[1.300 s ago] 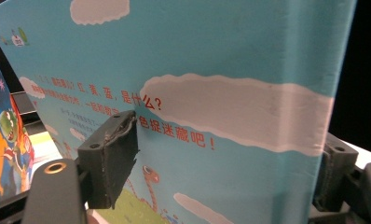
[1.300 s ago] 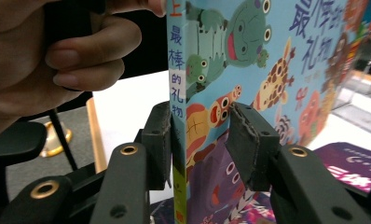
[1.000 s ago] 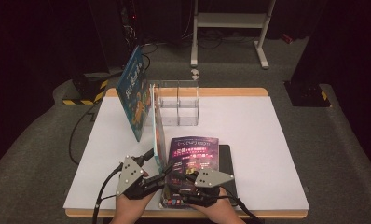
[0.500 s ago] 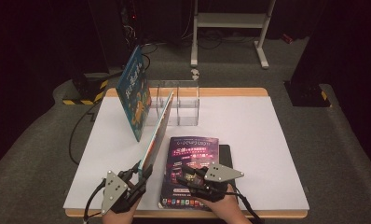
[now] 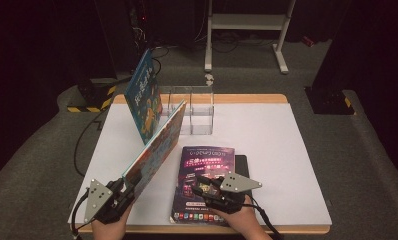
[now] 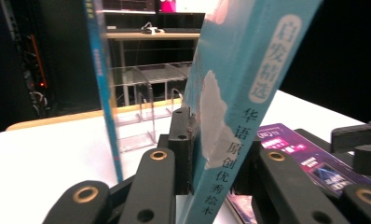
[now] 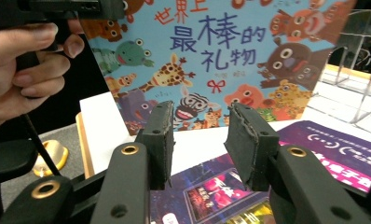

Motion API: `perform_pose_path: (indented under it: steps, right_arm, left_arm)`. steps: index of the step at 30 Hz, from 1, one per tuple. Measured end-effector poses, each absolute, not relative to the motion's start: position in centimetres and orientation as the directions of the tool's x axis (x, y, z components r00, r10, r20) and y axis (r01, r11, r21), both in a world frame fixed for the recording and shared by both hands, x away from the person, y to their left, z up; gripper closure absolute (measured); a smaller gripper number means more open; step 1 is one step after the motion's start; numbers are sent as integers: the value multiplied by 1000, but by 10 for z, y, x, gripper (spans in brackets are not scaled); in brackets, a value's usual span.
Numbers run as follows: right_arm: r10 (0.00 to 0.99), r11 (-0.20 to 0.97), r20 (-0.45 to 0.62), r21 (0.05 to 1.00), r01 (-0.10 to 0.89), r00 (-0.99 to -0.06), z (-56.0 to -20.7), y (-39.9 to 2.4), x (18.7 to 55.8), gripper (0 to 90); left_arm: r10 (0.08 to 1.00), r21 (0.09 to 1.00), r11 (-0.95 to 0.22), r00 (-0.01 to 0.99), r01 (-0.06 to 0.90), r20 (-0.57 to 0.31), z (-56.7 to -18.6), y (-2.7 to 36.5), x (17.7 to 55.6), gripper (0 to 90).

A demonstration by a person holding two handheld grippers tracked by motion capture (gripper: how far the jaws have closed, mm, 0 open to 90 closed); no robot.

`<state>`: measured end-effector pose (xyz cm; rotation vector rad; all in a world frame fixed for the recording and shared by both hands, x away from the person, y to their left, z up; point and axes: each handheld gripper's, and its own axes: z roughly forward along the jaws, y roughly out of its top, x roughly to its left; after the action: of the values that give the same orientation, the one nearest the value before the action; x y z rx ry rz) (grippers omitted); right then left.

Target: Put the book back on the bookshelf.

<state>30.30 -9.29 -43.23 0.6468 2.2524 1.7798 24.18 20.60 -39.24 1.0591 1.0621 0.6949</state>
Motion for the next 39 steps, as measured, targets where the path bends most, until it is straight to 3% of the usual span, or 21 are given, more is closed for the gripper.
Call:
perform_pose_path:
  steps: [22,32,39]
  right_arm:
    - [634,203,60,949,241,-771,-440,-148,323,561]
    - [664,166,98,947,275,-741,-449,-164,323,552]
    - [665,158,105,948,277,-740,-449,-166,323,546]
  left_arm:
    - [874,938,347,359,14,-328,-392,239,256,790]
    - [871,950,312,390,32,-299,-390,241,257,785]
    - [856,935,349,383,66,-347,-387,247,261,785]
